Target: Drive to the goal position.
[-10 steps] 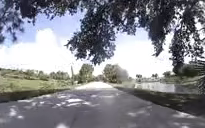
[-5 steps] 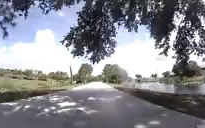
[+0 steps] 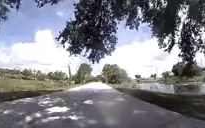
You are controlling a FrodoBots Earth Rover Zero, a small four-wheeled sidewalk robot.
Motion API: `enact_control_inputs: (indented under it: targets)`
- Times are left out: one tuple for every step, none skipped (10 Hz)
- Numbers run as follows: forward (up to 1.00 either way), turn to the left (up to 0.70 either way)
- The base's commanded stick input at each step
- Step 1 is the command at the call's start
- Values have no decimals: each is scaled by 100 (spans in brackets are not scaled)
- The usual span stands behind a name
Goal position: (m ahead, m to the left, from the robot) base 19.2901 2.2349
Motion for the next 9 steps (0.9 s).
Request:
enact_control_inputs:
  targets:
    - [85, 0]
    - [85, 2]
    - [85, 9]
    - [85, 16]
    - [85, 23]
    - [85, 30]
    - [85, 34]
    - [85, 22]
    - [85, 9]
